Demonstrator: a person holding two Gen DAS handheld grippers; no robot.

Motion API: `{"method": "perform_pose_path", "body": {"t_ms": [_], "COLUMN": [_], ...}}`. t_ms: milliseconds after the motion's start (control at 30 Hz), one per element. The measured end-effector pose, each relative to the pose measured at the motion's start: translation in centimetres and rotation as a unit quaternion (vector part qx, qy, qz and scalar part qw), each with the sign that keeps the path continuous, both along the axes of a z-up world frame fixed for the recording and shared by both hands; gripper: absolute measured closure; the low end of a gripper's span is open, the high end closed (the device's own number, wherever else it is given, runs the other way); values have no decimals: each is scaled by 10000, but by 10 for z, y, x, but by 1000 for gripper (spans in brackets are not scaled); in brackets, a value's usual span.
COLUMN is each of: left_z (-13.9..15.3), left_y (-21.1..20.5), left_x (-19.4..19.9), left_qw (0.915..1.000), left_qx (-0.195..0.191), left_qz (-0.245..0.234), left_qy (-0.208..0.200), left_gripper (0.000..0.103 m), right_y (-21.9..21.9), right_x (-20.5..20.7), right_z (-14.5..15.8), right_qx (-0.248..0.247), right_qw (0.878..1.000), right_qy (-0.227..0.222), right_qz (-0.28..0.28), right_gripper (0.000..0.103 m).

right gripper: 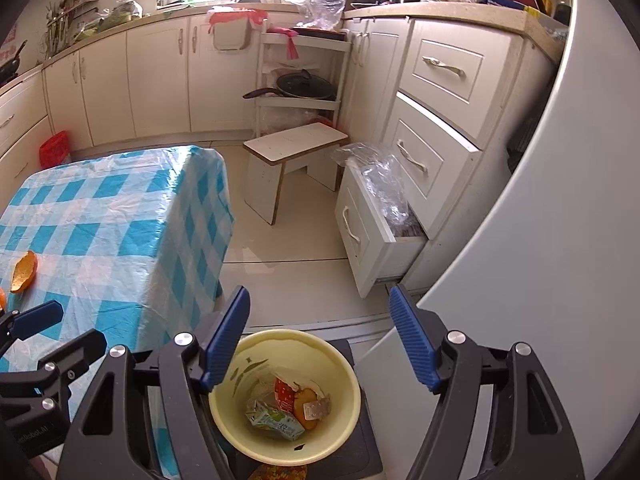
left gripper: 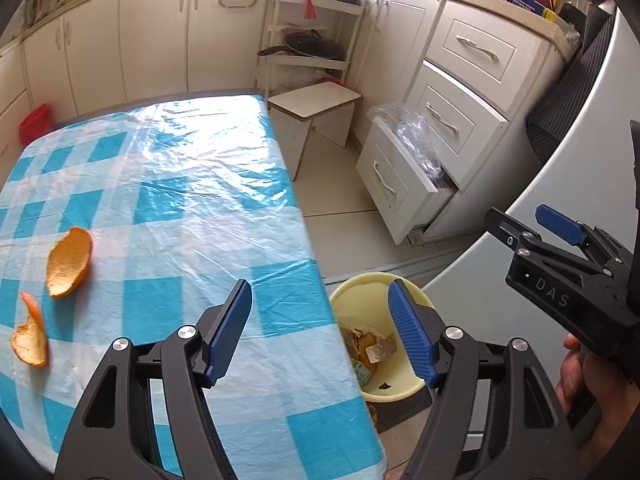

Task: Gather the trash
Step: 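Bring both tools back to the remaining orange peels on the table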

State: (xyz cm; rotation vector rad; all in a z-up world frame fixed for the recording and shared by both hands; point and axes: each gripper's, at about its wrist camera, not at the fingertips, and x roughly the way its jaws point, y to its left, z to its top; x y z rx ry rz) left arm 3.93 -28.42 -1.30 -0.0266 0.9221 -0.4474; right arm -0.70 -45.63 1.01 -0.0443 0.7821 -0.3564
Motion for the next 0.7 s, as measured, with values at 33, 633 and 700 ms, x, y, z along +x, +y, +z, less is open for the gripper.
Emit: {"method": "perform_pose_path", "body": {"t_ms": [33, 633, 700], "left_z": [1, 0, 3], "left_y": [4, 110, 131], "left_x": [1, 3, 0], "left_qw": [10000, 9954, 9928], "left_qx": [2, 231, 335], "left_qz": [39, 929, 1140], "left_qy": [-14, -92, -164], "left_gripper": [36, 35, 35], "right_y": [3, 60, 69], "right_x": [1, 32, 36], "right_z": [1, 6, 6], "right_qx": [-11, 278, 500], "right_qw": [10000, 9966, 9943], "right_qy": [-14, -27, -43], "right_qz": [36, 775, 937], "right_gripper": [33, 31, 31]}}
